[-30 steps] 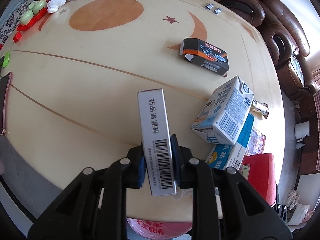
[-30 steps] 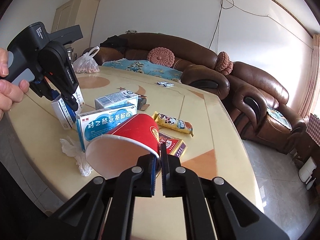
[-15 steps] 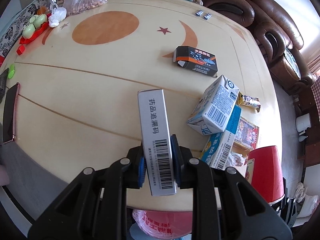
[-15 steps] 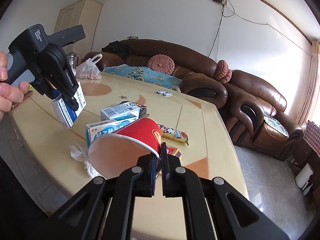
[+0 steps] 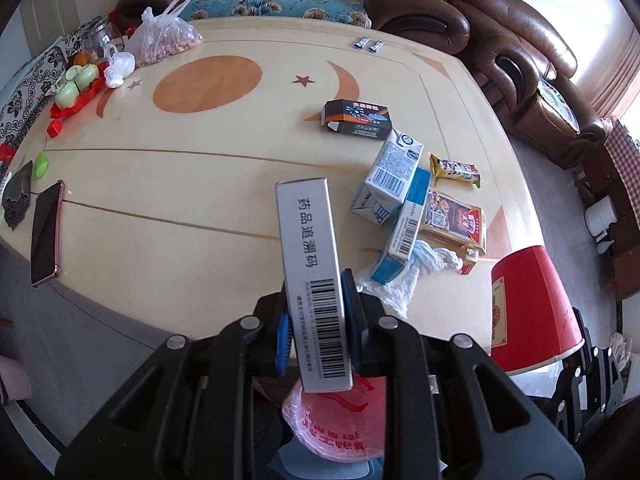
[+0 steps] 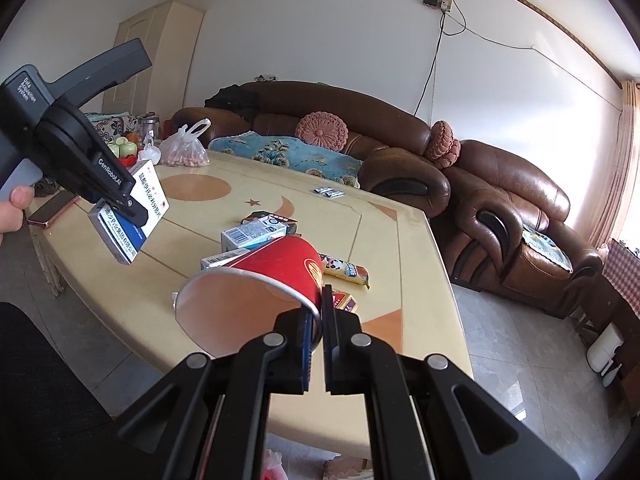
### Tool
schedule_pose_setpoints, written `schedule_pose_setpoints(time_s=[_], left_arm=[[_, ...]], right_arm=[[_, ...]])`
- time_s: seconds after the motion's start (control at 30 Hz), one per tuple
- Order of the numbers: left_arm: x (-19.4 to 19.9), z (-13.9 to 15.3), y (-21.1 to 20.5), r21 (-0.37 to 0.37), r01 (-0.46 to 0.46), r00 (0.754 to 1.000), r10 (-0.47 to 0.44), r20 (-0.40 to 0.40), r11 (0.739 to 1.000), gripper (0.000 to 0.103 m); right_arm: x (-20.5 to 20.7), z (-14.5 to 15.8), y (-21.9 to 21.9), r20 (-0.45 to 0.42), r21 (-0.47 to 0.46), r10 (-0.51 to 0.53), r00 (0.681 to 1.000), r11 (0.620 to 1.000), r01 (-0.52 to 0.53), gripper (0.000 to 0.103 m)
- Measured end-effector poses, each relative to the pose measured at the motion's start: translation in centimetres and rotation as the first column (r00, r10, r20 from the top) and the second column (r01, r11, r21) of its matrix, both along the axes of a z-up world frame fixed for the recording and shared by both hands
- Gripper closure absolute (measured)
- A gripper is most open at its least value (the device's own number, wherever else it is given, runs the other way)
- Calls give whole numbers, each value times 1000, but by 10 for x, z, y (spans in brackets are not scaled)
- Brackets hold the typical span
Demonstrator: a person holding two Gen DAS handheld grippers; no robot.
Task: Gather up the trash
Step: 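Lift the white box with the left tool while the right tool lifts the red cup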
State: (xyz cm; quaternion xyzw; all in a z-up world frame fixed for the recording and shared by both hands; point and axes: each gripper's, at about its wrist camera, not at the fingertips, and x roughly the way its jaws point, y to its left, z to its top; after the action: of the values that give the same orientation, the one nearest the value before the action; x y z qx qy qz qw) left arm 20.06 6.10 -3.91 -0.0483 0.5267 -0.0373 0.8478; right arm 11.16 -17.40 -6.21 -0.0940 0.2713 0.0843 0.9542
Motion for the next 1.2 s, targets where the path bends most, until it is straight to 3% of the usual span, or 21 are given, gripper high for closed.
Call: schedule_pose_setpoints(time_s=[0.47, 0.7, 1.2], left_arm=[[-85, 3, -16, 27, 116, 990, -118, 72, 993, 80], [-112, -16, -26, 38, 155, 987, -157, 45, 987, 81], [-146, -59, -59, 50, 245, 970, -245, -10, 968, 81]], right_arm=[[-70, 31, 3, -13, 5, 0, 1000, 1000, 0, 98], [-98, 33, 10, -39, 11, 16, 999, 1000, -16, 98], [-125, 4, 15, -171, 14, 25, 985, 1000, -22, 98]])
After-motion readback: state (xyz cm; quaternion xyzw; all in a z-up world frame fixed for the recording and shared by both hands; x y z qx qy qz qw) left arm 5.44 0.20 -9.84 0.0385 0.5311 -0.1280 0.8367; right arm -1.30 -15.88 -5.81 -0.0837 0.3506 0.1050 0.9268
